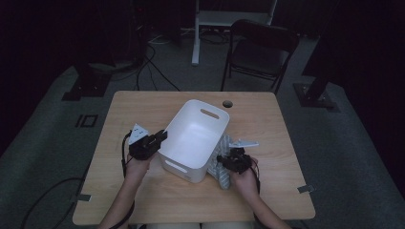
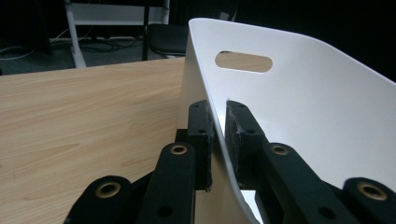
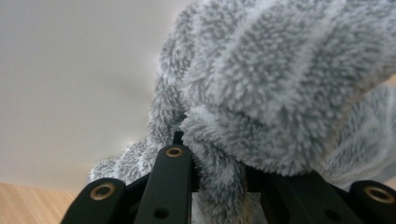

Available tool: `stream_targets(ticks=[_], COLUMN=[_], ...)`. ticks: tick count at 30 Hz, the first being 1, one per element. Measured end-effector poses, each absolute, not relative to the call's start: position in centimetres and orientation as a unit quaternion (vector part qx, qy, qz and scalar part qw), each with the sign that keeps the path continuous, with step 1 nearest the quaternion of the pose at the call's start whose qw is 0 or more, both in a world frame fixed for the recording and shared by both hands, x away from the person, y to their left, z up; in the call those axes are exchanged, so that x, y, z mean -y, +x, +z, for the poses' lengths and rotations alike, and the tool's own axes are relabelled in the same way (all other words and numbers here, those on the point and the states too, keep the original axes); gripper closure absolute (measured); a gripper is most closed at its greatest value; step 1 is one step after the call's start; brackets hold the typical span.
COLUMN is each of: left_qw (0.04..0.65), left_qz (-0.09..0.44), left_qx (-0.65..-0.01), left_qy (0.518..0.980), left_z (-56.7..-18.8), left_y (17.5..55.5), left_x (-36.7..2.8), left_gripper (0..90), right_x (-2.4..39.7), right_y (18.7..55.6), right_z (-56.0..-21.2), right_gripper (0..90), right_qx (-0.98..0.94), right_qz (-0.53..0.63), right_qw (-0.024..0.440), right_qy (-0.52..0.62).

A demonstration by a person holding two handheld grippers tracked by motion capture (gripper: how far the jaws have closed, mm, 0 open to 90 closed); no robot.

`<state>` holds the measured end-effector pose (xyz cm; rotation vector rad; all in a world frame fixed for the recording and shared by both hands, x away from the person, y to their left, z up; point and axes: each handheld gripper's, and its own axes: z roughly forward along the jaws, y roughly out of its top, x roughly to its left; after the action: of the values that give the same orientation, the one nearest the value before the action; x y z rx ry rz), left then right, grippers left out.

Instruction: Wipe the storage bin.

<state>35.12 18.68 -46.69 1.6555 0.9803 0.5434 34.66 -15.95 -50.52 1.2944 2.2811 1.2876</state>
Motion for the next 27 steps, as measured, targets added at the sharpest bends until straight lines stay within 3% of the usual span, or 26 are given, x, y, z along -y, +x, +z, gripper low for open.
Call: stream_targets(ticks=[9, 27], left_qw=[0.533, 0.535], left_qz=[0.222, 0.219], left_qx=[-0.395, -0.392], left_qy=[0.714, 0.715], left_z=[-46.5, -46.5], left_y=[35.3, 35.3], left_x=[-18.6, -18.6], left_gripper=[81.0, 80.5], right_x=[17.7, 17.7], right_y=[35.8, 38.2], right_z=[-46.5, -50.2], right_gripper=[77.7, 77.8], right_qx=[-0.732, -0.742], right_qz=[0.497, 0.448], right_qw=[0.141, 0.119], right_qy=[0.444, 0.484])
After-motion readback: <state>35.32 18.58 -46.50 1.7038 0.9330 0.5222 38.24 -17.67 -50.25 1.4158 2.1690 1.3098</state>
